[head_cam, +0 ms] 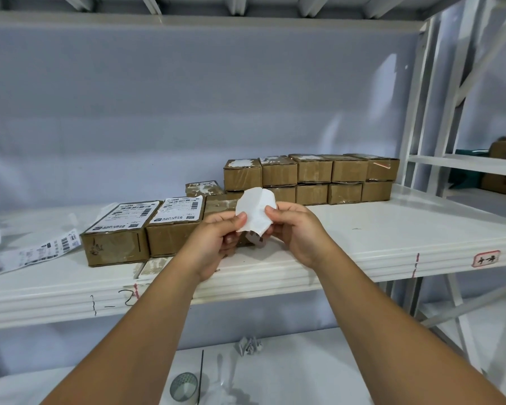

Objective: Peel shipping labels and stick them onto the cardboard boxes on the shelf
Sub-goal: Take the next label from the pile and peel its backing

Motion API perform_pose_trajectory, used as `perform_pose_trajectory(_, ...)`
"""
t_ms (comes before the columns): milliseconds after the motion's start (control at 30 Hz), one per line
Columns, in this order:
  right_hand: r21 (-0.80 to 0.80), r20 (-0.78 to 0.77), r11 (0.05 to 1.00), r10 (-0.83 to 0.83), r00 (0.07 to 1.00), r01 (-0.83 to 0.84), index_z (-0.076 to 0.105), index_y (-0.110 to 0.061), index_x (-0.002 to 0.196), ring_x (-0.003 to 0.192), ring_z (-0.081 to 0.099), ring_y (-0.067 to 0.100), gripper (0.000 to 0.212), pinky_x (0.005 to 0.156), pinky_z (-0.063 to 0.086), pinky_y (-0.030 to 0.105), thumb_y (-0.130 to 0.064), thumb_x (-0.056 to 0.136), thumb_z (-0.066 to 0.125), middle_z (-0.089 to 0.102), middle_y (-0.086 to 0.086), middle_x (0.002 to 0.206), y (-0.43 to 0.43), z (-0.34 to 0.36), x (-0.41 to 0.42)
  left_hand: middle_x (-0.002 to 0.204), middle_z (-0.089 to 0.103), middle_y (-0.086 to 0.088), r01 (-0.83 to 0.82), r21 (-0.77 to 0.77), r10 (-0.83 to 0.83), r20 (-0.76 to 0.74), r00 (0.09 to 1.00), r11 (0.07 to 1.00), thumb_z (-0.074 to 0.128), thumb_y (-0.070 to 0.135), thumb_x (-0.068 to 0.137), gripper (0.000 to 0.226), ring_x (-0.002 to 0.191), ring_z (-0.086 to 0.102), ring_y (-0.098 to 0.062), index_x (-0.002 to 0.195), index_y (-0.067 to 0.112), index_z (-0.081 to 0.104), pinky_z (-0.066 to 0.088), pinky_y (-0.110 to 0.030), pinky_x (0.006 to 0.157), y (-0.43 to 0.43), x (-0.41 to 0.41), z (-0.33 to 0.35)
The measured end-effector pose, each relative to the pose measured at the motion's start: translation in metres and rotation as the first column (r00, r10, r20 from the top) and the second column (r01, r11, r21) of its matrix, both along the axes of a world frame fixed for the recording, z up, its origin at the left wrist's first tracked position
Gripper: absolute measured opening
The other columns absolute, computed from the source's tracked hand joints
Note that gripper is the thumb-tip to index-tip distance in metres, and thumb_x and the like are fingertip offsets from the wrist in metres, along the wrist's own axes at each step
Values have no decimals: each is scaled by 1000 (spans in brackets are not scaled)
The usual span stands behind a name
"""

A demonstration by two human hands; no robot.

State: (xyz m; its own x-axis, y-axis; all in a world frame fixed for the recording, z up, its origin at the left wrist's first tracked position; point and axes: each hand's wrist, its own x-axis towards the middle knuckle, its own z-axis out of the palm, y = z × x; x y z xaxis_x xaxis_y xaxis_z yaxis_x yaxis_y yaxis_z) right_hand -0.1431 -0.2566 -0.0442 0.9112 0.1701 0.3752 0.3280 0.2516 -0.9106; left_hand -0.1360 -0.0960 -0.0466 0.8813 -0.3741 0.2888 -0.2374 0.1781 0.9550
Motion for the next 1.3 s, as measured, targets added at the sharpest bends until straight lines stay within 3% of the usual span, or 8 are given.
perform_pose_trajectory(267,47,-1,999,21,1000,-21,59,-1,69,48,50,14,7,53,45,21,-6,74,60,54,6,54,-3,-1,2,41,28,6,-5,-110,-1,-56,998,994,56,18,71,11,34,21,-4,65,9,57,10,-22,44,1,-1,0)
perform_pose_trajectory(400,89,-20,996,26,999,-24,59,-1,72,48,47,13,10,54,42,22,-3,80,53,54,3,53,-4,0,0,42,26,4,-3,-152,-9,-84,996,988,55,17,71,23,35,21,-5,49,17,62,15,-18,39,3,0,1)
perform_pose_trajectory(533,209,-104,978,41,994,-18,62,-1,76,64,51,22,10,64,39,30,-6,68,61,55,11,69,-6,-1,2,40,25,5,7,-208,-33,-119,992,978,54,16,73,26,35,20,-6,49,17,63,11,-23,45,5,0,1)
perform_pose_trajectory(600,274,-128,962,27,991,9,59,-4,70,66,52,23,6,66,39,32,-3,65,62,54,10,67,-7,0,1,40,25,5,7,-219,-35,-126,991,976,53,16,73,28,36,20,-6,47,17,63,9,-24,47,5,0,1)
perform_pose_trajectory(767,416,-197,903,-27,980,109,54,-10,56,66,55,21,31,66,40,30,4,82,46,57,3,58,-8,2,0,40,25,6,12,-226,-44,-134,990,974,52,17,73,29,36,20,-6,46,17,62,7,-24,48,5,-1,1)
perform_pose_trajectory(900,468,-249,871,-34,968,151,50,-9,68,71,57,24,19,67,44,32,3,82,45,58,6,68,-7,3,1,39,25,6,1,-282,-41,-138,990,959,52,15,73,27,34,20,-5,48,17,61,8,-23,46,5,0,0)
perform_pose_trajectory(1067,529,-311,818,-60,949,225,54,-10,69,63,60,22,17,58,46,27,-1,82,46,61,5,68,-10,3,2,38,26,7,-14,-346,-41,-153,987,938,53,15,73,26,33,21,-4,48,16,62,7,-23,46,6,2,0)
perform_pose_trajectory(1300,638,-348,712,-74,934,294,53,-12,64,52,60,19,19,59,41,26,-7,80,44,61,1,56,-13,4,-1,38,25,7,-43,-420,-35,-176,984,907,53,15,71,30,31,21,-3,42,17,54,8,-21,42,8,2,0)
